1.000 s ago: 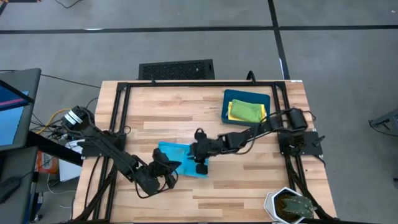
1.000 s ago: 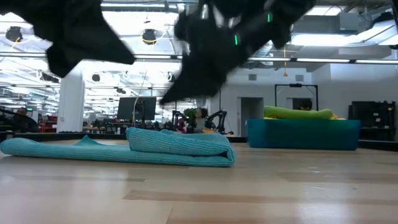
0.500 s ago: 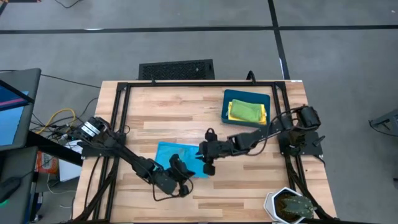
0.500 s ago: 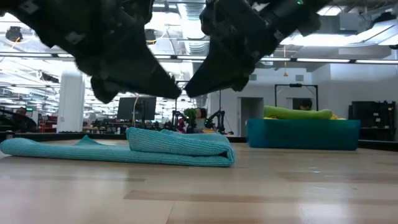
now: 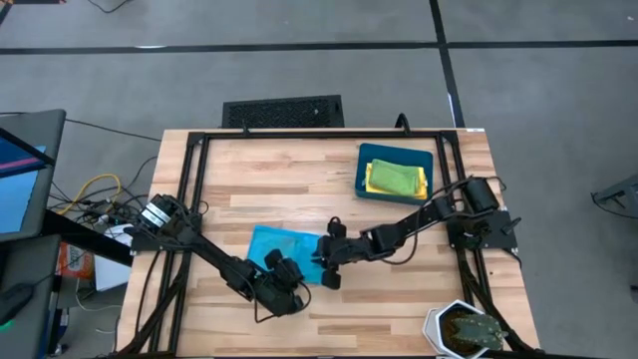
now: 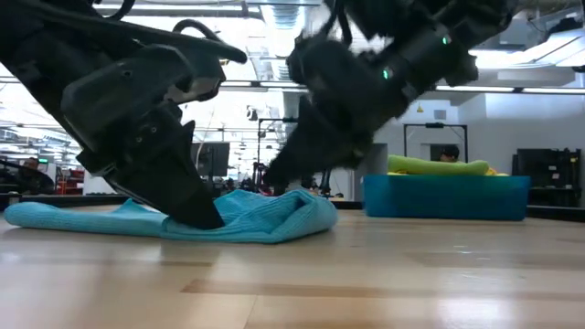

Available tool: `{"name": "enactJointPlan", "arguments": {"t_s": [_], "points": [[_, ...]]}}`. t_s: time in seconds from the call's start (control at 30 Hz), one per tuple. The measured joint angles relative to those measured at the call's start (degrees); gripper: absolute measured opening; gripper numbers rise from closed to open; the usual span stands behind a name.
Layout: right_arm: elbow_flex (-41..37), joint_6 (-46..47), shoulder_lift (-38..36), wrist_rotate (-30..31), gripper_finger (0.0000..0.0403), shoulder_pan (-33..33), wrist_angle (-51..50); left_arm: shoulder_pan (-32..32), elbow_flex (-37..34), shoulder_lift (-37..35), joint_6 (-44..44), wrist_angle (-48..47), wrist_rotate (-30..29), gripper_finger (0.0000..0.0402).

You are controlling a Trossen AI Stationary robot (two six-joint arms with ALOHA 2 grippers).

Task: Fold microfiber towels
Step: Fold the blue microfiber cloth

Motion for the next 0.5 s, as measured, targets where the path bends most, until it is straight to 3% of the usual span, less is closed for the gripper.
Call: {"name": "enactJointPlan", "arguments": {"t_s": [0.2,0.5], "points": [[0.1,-2.6,-0.7,0.4,0.0102,-1.9,5.4,-0.1,0.0,0.0,0.1,0.4,0.9,0.0000],[0.6,-2.8,7.8,0.1,0.0102,-4.9,6.9,-0.1,0.0,0.0,0.6,0.3,1.6,0.0000]]}}
